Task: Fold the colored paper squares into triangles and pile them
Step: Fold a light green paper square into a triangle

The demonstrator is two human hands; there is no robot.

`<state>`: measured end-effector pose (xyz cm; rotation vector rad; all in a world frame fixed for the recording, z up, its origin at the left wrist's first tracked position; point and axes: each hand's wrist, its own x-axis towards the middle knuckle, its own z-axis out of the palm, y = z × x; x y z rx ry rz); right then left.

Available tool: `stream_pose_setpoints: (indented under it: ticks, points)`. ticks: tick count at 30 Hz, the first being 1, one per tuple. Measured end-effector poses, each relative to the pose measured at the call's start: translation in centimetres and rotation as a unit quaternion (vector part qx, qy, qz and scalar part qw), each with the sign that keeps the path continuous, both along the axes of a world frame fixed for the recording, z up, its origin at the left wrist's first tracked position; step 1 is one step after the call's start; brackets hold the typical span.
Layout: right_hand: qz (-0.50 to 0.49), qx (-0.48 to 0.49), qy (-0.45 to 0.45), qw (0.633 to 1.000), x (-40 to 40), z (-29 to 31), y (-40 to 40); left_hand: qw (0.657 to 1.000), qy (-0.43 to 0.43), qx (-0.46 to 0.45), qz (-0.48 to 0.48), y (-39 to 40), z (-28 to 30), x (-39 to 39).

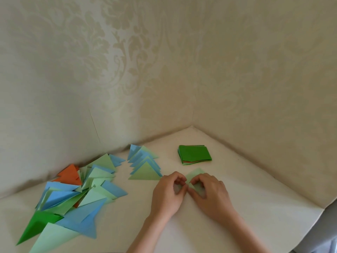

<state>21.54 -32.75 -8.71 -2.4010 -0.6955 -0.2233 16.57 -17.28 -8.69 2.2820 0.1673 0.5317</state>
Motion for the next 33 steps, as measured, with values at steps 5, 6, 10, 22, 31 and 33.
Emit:
stream_pose_setpoints:
  ticks: [5,6,10,22,31,33]
  points:
    - [-0.013,0.014,0.007,1.0,0.0,-0.1,0.1,1.0,-0.003,0.0,0.013,-0.4,0.1,0.0]
    - [-0.014,0.012,0.008,1.0,0.0,0.0,0.1,1.0,-0.003,-0.002,0.014,-0.4,0.1,0.0]
    - [-0.022,0.007,0.023,0.999,-0.1,0.4,0.4,1.0,0.005,-0.013,0.018,-0.4,0.1,0.1]
    - [0.0,-0.002,0.033,0.999,-0.1,0.1,-0.5,0.997,-0.003,-0.07,-0.016,0.2,0.3,-0.6]
    - [0.025,0.035,-0.045,0.998,-0.4,-0.4,-0.7,0.998,-0.067,0.002,-0.02,0.1,0.0,-1.1]
    - [0.037,0.061,-0.051,0.996,-0.6,-0.1,-0.7,0.997,-0.08,0.005,-0.005,0.3,-0.2,-1.0]
